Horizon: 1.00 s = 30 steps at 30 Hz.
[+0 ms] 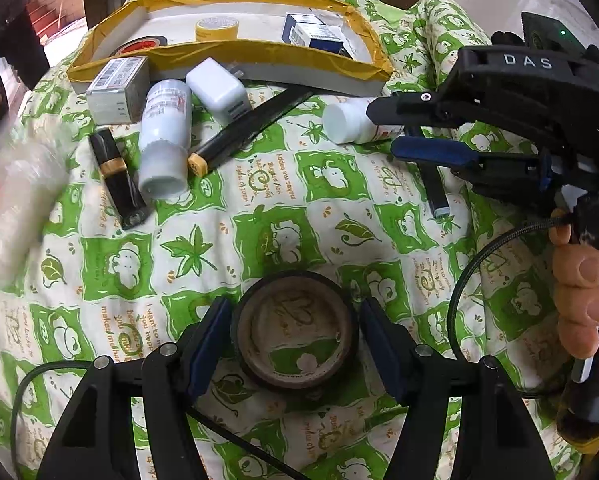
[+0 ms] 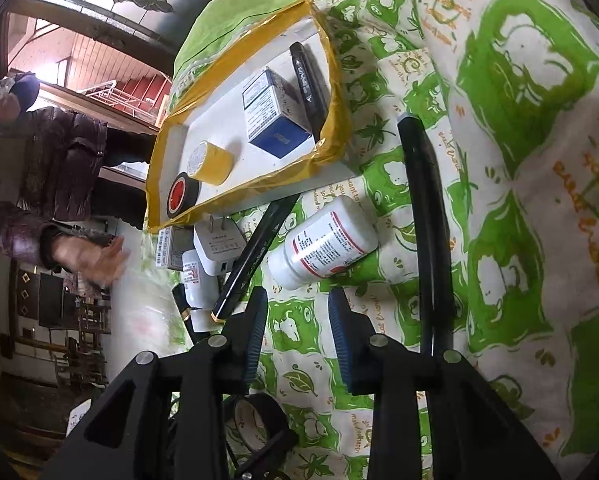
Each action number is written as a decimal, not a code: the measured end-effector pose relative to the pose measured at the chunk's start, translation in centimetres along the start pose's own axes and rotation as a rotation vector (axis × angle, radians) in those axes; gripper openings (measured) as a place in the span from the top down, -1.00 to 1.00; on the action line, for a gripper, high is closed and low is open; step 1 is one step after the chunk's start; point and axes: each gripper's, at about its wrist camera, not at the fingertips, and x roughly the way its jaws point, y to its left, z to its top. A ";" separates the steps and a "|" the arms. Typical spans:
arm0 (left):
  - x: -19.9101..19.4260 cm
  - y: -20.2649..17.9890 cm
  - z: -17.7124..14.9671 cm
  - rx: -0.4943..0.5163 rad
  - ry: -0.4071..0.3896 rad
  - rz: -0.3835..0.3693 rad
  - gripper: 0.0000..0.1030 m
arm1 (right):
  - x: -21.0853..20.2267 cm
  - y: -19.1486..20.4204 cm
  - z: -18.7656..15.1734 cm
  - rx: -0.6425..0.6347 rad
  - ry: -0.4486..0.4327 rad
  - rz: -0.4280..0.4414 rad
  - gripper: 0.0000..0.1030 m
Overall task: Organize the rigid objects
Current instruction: 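Grasp the white red-labelled pill bottle with the right gripper while the left gripper lifts the tape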
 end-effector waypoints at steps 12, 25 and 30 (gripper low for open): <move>-1.2 1.2 -0.2 -0.039 -0.025 -0.028 -0.35 | 1.4 -2.1 2.0 0.172 -0.008 0.023 0.18; -0.7 -0.6 -0.5 0.048 -0.007 0.023 -0.20 | 2.0 -1.5 1.4 0.145 -0.020 -0.001 0.31; -1.3 -0.8 -0.9 0.059 -0.018 0.001 -0.20 | 1.1 -0.9 0.4 0.115 -0.012 -0.005 0.32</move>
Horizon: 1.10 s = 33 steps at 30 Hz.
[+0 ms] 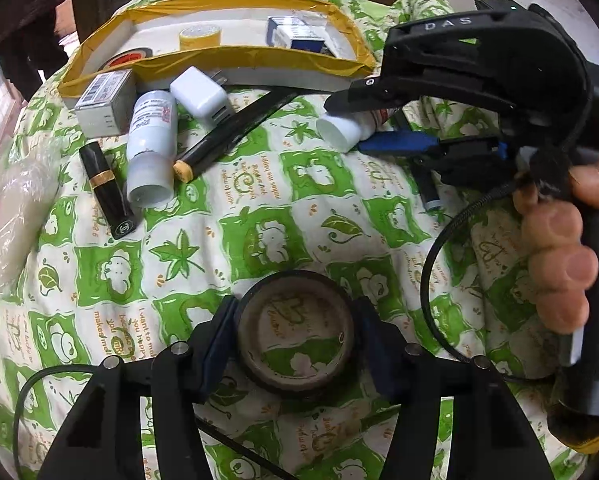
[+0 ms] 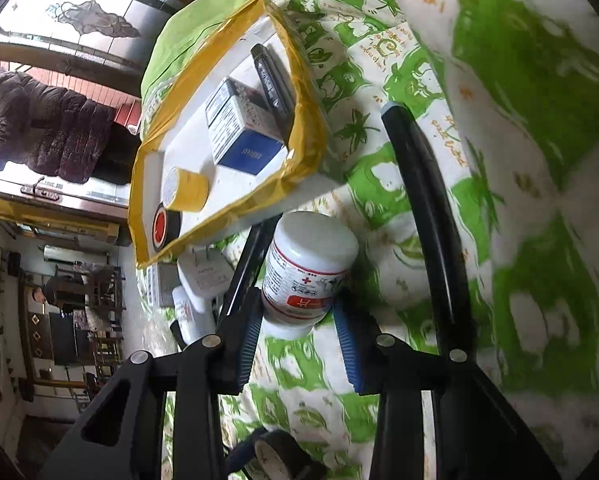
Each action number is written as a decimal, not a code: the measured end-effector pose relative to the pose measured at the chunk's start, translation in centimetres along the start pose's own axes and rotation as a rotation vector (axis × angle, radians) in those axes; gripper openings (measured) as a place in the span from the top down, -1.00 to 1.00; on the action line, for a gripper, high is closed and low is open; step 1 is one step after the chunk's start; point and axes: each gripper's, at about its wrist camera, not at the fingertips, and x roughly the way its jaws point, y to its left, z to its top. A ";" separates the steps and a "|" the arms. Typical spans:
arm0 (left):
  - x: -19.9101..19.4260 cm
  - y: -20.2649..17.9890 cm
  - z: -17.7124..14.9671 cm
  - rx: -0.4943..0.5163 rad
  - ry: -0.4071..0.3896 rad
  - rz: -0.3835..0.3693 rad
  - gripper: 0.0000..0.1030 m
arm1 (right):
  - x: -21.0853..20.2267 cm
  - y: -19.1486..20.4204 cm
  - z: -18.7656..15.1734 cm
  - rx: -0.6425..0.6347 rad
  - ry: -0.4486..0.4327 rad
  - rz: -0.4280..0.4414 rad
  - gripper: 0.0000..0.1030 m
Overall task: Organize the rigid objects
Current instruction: 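Grasp the white red-labelled pill bottle with the right gripper while the left gripper lifts the tape, then hold the tape in the left gripper while the right gripper holds the pill bottle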
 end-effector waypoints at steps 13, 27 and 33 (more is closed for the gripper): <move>1.1 -1.8 -0.1 0.030 0.039 0.011 -0.20 | -2.2 0.7 -2.2 -0.096 -0.024 -0.048 0.32; -1.9 -4.0 -0.6 0.037 -0.059 0.079 -0.20 | -3.6 2.0 -3.0 -0.158 -0.053 -0.047 0.32; -3.7 -4.2 -0.4 0.047 -0.091 0.117 -0.20 | -4.5 2.1 -3.1 -0.187 -0.076 -0.044 0.32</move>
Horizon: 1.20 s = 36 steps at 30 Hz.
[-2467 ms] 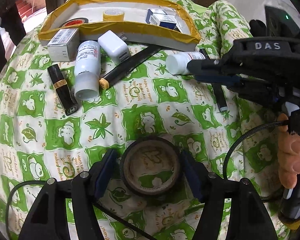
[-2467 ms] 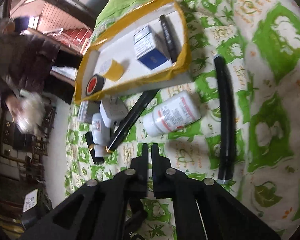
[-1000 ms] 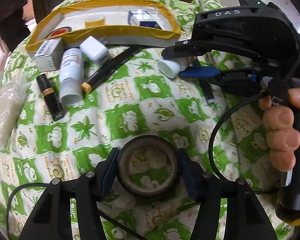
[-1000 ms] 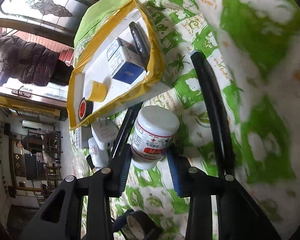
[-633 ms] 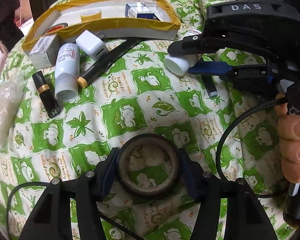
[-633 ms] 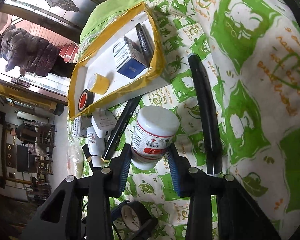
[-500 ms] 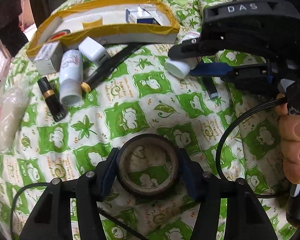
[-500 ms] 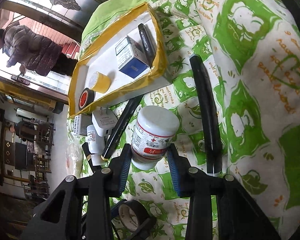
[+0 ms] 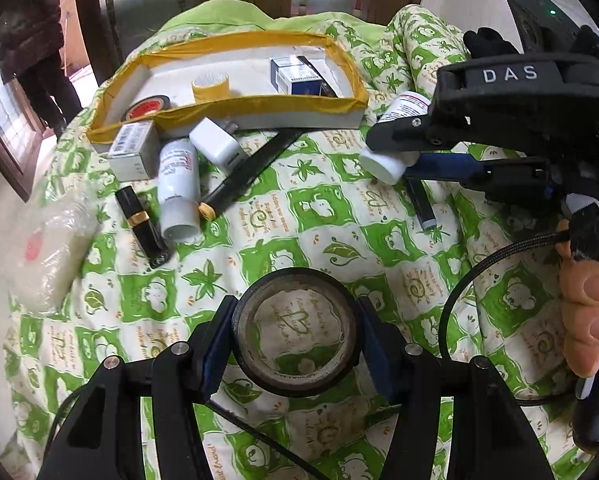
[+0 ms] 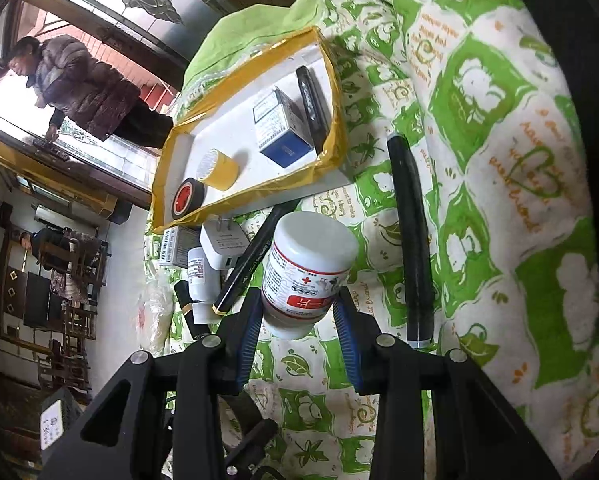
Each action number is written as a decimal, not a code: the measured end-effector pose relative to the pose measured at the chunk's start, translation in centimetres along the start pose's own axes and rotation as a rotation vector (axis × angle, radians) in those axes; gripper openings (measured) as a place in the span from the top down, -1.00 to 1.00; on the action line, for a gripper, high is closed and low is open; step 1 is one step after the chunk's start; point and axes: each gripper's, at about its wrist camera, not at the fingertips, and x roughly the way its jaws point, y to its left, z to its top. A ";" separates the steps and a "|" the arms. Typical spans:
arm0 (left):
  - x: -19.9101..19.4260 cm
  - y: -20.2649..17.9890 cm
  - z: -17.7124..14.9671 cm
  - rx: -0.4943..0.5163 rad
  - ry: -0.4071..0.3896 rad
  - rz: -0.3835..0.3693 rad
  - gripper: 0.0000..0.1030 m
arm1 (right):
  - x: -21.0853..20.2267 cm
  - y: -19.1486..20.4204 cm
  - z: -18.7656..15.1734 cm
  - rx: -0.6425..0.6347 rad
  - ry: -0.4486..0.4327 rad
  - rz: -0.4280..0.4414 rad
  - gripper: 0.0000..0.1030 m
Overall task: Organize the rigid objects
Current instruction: 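Hold the tape in the left gripper while the right gripper holds the pill bottle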
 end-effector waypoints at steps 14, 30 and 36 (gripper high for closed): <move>-0.7 0.8 1.1 0.011 -0.035 0.044 -0.20 | -1.7 1.0 0.2 -0.086 -0.075 -0.017 0.32; -1.3 2.6 3.2 -0.004 -0.062 0.078 -0.20 | -1.2 1.3 0.1 -0.095 -0.064 -0.020 0.32; -1.2 2.6 3.2 -0.006 -0.058 0.075 -0.20 | -1.1 1.3 0.1 -0.097 -0.064 -0.019 0.32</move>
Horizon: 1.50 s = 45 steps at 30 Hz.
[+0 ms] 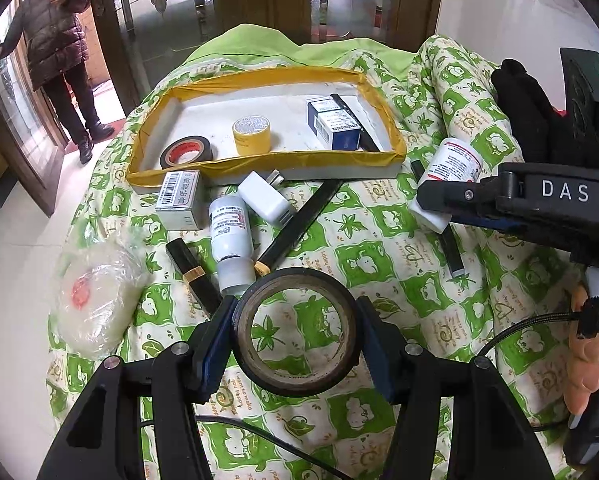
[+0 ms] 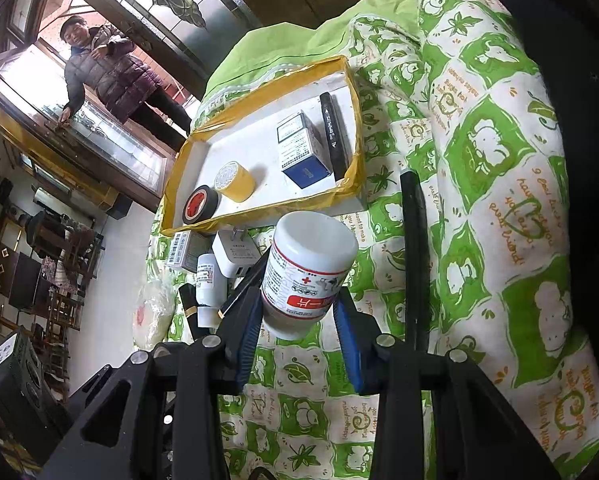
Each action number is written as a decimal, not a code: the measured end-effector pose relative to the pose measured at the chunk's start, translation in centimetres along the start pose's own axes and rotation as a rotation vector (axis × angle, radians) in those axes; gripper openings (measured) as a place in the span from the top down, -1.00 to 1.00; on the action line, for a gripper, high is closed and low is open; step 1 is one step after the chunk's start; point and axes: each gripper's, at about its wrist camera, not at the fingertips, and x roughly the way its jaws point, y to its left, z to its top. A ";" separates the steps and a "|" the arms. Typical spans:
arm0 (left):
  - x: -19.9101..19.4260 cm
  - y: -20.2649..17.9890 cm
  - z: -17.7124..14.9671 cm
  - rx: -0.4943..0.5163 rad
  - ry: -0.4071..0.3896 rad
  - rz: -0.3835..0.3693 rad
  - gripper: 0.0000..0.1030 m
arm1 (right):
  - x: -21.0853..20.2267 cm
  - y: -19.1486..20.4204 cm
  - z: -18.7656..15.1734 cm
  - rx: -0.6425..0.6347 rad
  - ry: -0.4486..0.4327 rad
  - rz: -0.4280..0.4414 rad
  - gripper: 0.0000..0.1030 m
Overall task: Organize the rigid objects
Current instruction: 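Hold the tape in the left gripper while the right gripper holds the pill bottle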
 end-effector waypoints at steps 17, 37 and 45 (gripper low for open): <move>-0.1 0.5 0.9 -0.011 0.021 -0.028 -0.20 | 0.1 0.0 0.0 -0.001 0.001 0.002 0.32; 1.1 0.5 1.5 0.021 0.049 -0.028 -0.20 | 0.1 0.1 0.4 0.002 -0.001 0.001 0.32; 1.7 0.7 2.2 0.031 0.048 -0.026 -0.20 | 0.1 0.1 1.3 -0.004 0.003 0.002 0.32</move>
